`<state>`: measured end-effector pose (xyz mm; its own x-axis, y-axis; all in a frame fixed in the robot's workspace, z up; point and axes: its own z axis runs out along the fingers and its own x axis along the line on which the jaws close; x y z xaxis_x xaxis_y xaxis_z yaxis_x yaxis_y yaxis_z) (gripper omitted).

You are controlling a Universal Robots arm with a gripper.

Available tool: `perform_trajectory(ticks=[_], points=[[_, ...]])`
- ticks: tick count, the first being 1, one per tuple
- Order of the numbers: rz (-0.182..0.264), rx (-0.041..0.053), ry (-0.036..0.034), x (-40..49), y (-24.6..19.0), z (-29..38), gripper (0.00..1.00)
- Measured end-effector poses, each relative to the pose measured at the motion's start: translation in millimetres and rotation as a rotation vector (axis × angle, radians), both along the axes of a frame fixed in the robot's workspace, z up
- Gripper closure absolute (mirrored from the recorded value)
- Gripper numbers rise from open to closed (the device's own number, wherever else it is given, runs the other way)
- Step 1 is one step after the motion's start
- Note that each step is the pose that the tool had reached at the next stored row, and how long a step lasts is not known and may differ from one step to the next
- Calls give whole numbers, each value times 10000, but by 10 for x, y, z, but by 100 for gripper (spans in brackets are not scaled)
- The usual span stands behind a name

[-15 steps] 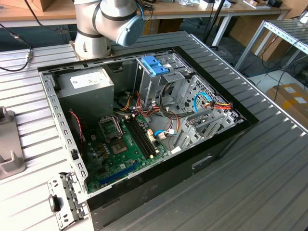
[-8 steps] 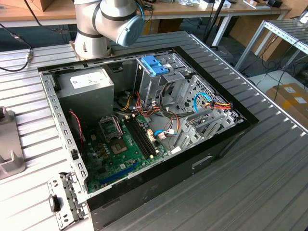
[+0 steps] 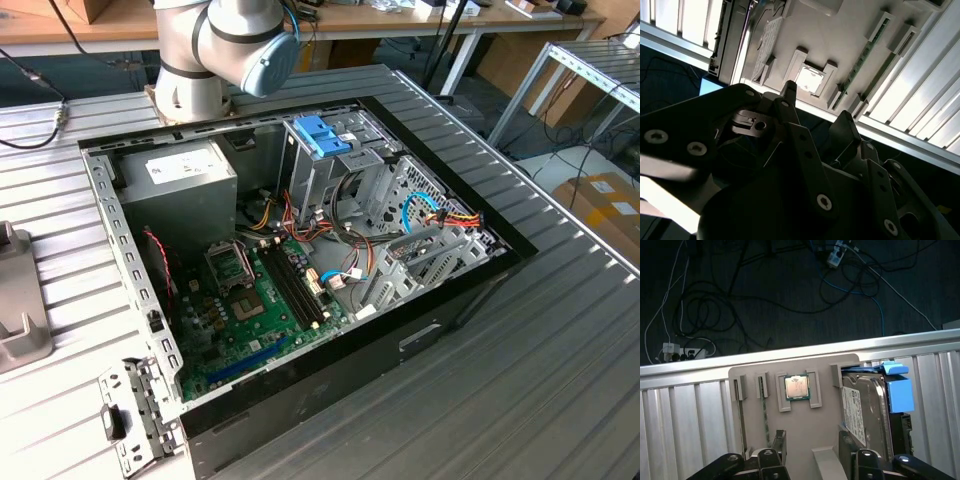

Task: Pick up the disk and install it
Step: 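Pick up the disk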

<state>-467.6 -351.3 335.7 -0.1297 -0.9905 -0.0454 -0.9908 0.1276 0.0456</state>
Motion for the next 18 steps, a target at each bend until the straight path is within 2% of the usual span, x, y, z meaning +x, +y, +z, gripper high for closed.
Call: perform_trajectory(ticks=[18], points=[[0, 12, 0, -11, 39, -30, 46]])
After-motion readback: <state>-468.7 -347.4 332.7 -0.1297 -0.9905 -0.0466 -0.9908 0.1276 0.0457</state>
